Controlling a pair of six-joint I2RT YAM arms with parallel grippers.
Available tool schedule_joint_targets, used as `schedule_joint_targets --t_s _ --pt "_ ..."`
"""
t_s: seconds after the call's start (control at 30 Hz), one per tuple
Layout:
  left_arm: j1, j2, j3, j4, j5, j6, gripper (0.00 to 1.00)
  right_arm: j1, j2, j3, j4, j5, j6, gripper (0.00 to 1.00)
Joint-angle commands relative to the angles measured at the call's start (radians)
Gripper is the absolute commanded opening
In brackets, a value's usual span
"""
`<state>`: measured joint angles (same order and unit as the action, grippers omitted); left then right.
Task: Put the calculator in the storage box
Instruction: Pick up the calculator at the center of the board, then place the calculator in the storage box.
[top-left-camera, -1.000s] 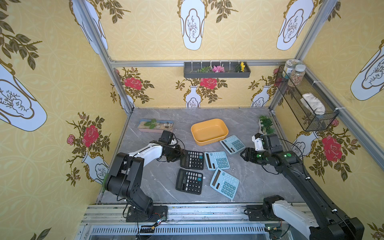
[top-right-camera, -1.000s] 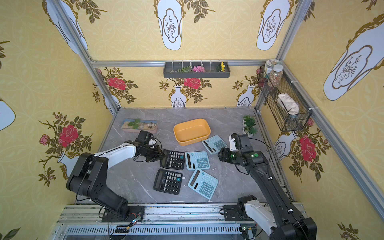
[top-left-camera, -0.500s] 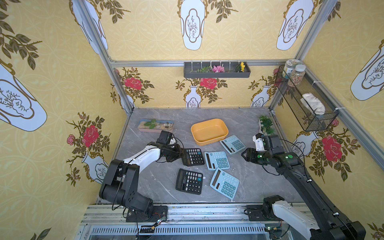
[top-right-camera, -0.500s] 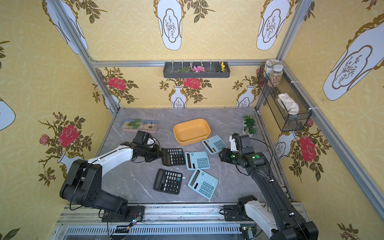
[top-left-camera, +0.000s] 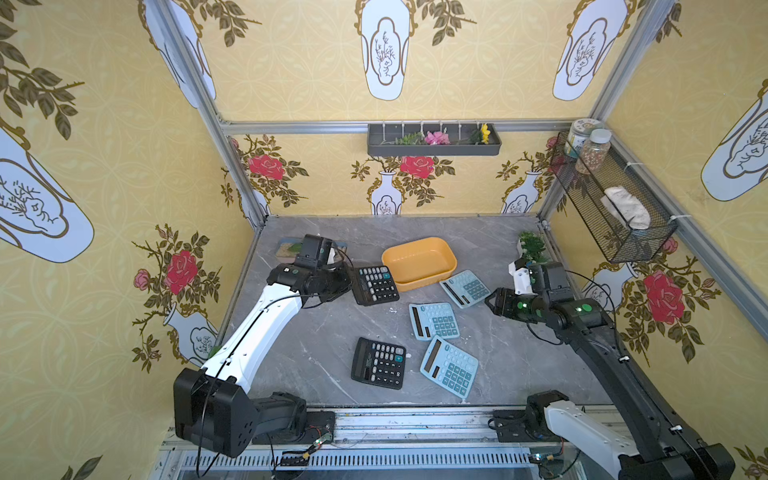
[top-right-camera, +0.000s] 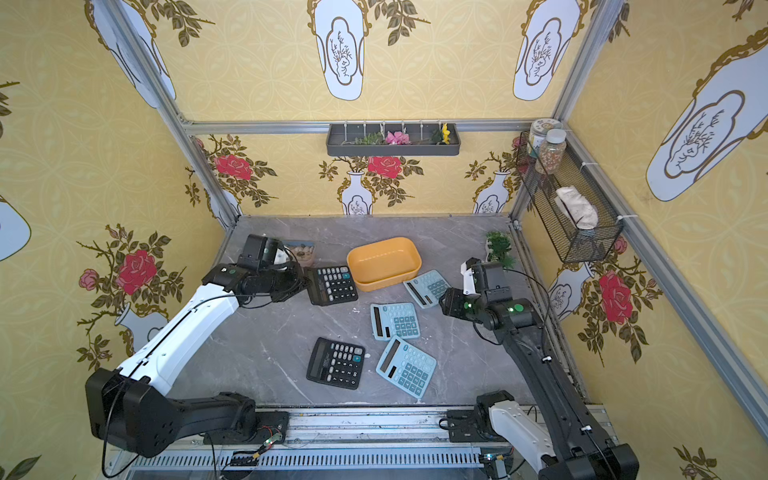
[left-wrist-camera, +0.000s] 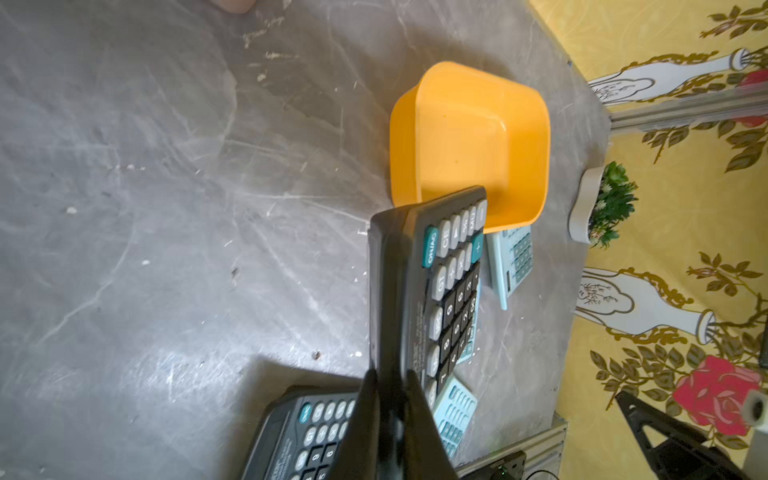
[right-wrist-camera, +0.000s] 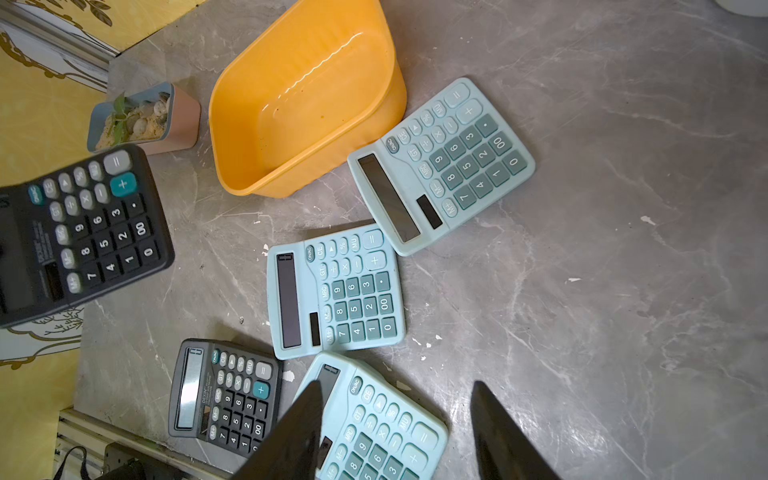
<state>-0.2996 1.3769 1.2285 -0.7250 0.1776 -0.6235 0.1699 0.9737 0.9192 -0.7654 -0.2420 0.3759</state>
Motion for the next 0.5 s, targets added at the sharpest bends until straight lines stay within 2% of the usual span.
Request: schedule_joint_targets --t_s 0.0,0.27,0.47 --pt "-0.003 0.095 0.089 0.023 0.026 -0.044 0.00 0.000 0.008 0.010 -0.010 0.003 -0.005 0.58" --pt "-0.043 0.351 0.289 0.117 0.052 -0.128 0.00 -0.004 0.025 0.007 0.004 -0.003 0.009 0.58" --pt "-0.081 0.486 0.345 0.174 0.049 -0.188 0.00 -0.006 0.028 0.006 0.004 -0.003 0.013 0.58"
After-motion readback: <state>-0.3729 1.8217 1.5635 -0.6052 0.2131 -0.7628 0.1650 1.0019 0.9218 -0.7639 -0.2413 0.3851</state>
